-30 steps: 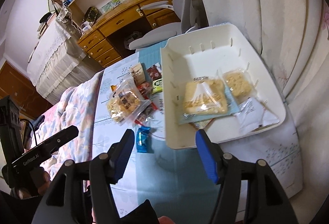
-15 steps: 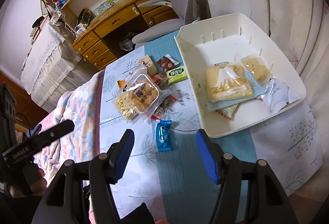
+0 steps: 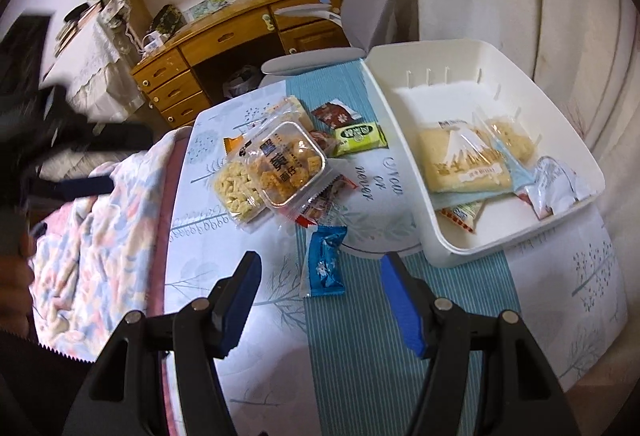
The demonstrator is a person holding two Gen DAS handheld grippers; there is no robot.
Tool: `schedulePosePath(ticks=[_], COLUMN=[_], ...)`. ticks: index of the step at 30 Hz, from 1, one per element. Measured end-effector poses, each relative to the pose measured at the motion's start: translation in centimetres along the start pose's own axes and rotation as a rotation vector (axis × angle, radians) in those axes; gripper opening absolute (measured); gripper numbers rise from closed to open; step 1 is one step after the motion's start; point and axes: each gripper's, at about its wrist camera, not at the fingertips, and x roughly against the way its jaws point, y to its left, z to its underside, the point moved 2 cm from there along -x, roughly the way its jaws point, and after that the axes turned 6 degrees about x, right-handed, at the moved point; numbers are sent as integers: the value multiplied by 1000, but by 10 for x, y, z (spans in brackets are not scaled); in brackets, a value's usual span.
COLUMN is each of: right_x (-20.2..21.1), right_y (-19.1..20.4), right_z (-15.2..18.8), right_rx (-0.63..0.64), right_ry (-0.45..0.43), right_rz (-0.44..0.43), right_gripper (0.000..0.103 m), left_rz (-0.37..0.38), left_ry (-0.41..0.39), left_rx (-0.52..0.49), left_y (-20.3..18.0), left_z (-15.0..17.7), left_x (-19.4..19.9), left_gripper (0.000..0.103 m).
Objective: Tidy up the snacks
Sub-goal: 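Grasp the orange-yellow snack bag with left tool while right tool grasps the blue snack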
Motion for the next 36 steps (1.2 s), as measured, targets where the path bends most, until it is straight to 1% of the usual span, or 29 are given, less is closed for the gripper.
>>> schedulePosePath(ticks=[3,7,11,18,22,27,31,36], right_x=[-12,-28,-44,-73,-85,-91,-96,-104], right_y=[6,14,14,7,0,-4,0,1], right_z=[2,7,12,20,26,31,33,34], right_rx=[40,93,119,123,108,110,141,164], right_ry=[-6,-2,6,14,33,35,43,61], right_rz=[3,17,11,13,-15,-50,-74,-96], right_gripper=[63,63,63,62,61,59,53,50], left_rz=[9,43,29,22,36,18,7,-8], left_ry=[13,63,70,131,154,175,193,204], left_rx=[24,92,118,182,212,242,266,274], left_y=[-2,-5,-11,-16,-17,-14,-11,-10], left_z=[-7,-19,-30,-44,-49,-52,-53,-55], left_x=[-13,-35,-55,-98,-120,-142,-157,-172], left_gripper=[96,96,96,96,96,96,96,96])
